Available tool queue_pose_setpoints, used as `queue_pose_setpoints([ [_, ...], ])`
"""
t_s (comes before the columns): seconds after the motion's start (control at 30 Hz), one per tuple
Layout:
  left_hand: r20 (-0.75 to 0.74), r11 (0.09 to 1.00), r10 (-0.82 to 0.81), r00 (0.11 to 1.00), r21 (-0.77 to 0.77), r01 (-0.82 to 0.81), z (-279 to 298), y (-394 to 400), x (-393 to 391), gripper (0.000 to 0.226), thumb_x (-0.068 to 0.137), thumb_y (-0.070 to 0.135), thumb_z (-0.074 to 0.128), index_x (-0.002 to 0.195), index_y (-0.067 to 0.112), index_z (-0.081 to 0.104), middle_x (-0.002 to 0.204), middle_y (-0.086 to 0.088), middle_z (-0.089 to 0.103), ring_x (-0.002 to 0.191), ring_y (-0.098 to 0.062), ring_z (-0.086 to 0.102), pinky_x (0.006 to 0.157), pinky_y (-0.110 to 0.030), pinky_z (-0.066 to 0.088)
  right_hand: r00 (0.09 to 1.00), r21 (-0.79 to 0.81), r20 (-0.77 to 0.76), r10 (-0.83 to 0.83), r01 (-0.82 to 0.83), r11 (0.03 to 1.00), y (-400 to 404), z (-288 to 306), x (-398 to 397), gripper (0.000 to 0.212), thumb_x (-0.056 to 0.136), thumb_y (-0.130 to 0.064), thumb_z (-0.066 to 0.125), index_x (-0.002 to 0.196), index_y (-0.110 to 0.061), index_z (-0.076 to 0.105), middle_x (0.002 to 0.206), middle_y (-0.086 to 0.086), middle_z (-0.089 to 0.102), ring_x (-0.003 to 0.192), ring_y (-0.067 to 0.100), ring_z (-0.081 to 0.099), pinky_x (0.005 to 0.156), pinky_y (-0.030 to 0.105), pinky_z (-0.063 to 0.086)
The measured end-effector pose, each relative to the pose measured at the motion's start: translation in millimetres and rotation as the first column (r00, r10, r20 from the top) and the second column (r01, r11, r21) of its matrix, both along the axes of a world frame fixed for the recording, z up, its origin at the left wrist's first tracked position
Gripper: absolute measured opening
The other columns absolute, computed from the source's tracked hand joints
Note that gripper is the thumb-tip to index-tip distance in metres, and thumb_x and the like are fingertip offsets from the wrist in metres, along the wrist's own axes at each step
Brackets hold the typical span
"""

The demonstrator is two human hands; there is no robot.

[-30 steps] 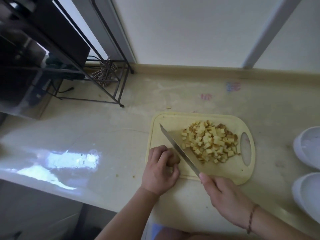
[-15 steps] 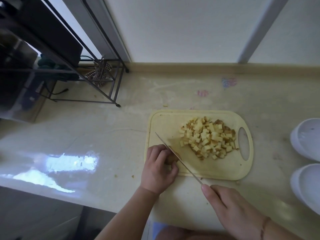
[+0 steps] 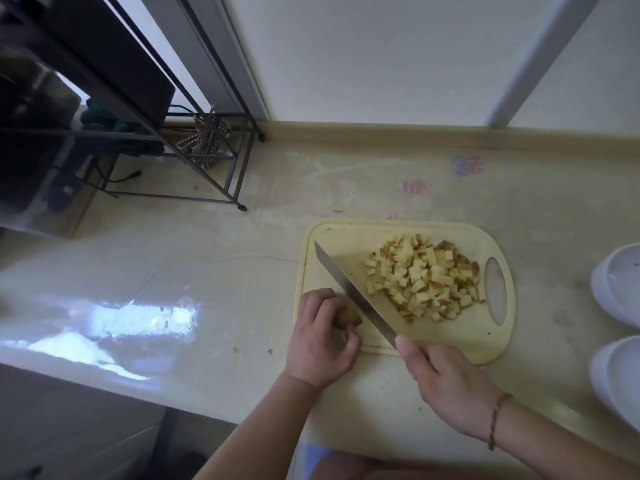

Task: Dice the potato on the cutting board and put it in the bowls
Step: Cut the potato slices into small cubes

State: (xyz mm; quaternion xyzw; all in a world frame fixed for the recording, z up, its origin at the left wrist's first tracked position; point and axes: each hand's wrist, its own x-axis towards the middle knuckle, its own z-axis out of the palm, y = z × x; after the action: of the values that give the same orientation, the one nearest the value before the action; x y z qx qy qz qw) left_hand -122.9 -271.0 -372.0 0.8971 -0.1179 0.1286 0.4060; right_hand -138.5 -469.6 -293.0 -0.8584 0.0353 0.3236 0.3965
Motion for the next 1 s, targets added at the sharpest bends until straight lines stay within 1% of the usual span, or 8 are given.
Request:
queue_pose_setpoints([
  [0.27,-0.027,1.000,0.018,0.999,0.024,-0.017,-4.2,1.7,-0.9,0.018,0.073,0.012,0.067,0.087,0.001,0.064,0.100,-0.005,0.056,0.093,-0.022,0.055,0.084,-0.018,0.045,0.999,0.058,0.047,-0.008,0.005,0.998,1.8,13.1,-13.4,0.066,0.077,-0.077,0.018,0.060,-0.017,0.042,0.049,-0.005,0.049,0.052,0.008,0.047,0.060,0.025,0.039],
  [0.33,-0.026,1.000,0.021,0.999,0.020,-0.021,-4.4,1.5,-1.0,0.019,0.073,0.012,0.067,0.088,0.000,0.065,0.101,-0.006,0.057,0.094,-0.023,0.056,0.084,-0.021,0.047,0.998,0.086,0.058,-0.010,0.005,0.996,0.4,8.4,-16.6,0.081,0.077,-0.085,0.013,0.063,-0.013,0.049,0.057,-0.003,0.058,0.059,0.009,0.054,0.067,0.028,0.045],
  [0.4,-0.032,1.000,0.024,0.999,0.007,-0.024,-4.9,1.4,-1.2,0.019,0.073,0.009,0.069,0.089,0.000,0.066,0.104,-0.004,0.055,0.094,-0.022,0.057,0.082,-0.024,0.050,0.998,0.103,0.068,0.009,-0.016,0.995,-1.4,0.8,-20.8,0.103,0.076,-0.094,0.009,0.079,-0.005,0.061,0.082,0.009,0.072,0.081,0.015,0.068,0.084,0.037,0.052],
  [0.43,-0.036,1.000,0.025,0.999,0.003,-0.025,-5.2,1.5,-1.4,0.020,0.071,0.007,0.071,0.089,0.000,0.066,0.104,-0.002,0.054,0.094,-0.022,0.057,0.081,-0.026,0.050,0.998,0.099,0.059,0.015,-0.021,0.995,-2.5,-1.1,-22.9,0.103,0.076,-0.094,0.009,0.082,-0.005,0.061,0.085,0.013,0.072,0.084,0.016,0.069,0.085,0.039,0.052],
  [0.57,-0.030,1.000,0.019,0.999,0.008,-0.019,-6.4,1.4,-1.2,0.026,0.065,-0.002,0.078,0.088,0.001,0.065,0.102,-0.003,0.055,0.094,-0.021,0.056,0.079,-0.028,0.051,1.000,0.040,-0.025,0.000,0.001,0.999,-5.9,9.4,-27.6,0.072,0.073,-0.081,0.016,0.063,-0.016,0.045,0.057,0.000,0.051,0.056,0.008,0.047,0.061,0.023,0.041],
  [0.73,-0.018,1.000,0.024,1.000,0.007,-0.024,-6.5,0.8,-1.0,0.024,0.066,0.001,0.076,0.087,0.000,0.064,0.102,-0.002,0.054,0.092,-0.022,0.056,0.077,-0.029,0.051,0.999,0.024,-0.051,0.005,-0.004,1.000,-9.4,8.7,-30.5,0.076,0.073,-0.086,0.014,0.063,-0.017,0.042,0.056,0.001,0.047,0.055,0.009,0.043,0.060,0.023,0.040],
  [0.83,-0.013,0.999,0.032,0.999,0.006,-0.032,-6.2,0.4,0.1,0.017,0.070,0.008,0.069,0.085,0.000,0.063,0.100,-0.005,0.056,0.090,-0.023,0.057,0.075,-0.031,0.052,0.999,0.042,-0.031,0.019,-0.018,0.999,3.6,0.5,-19.2,0.063,0.080,-0.075,0.020,0.062,-0.017,0.039,0.057,0.002,0.043,0.055,0.009,0.040,0.064,0.030,0.040],
  [1.0,-0.022,0.999,0.033,0.999,0.008,-0.033,-3.8,0.2,-1.3,0.016,0.071,0.009,0.068,0.084,0.002,0.062,0.098,-0.004,0.055,0.089,-0.023,0.056,0.076,-0.029,0.050,0.999,0.043,-0.026,0.030,-0.029,0.999,17.2,-4.6,0.5,0.054,0.088,-0.065,0.021,0.059,-0.023,0.039,0.052,-0.005,0.041,0.048,0.005,0.039,0.054,0.023,0.034],
])
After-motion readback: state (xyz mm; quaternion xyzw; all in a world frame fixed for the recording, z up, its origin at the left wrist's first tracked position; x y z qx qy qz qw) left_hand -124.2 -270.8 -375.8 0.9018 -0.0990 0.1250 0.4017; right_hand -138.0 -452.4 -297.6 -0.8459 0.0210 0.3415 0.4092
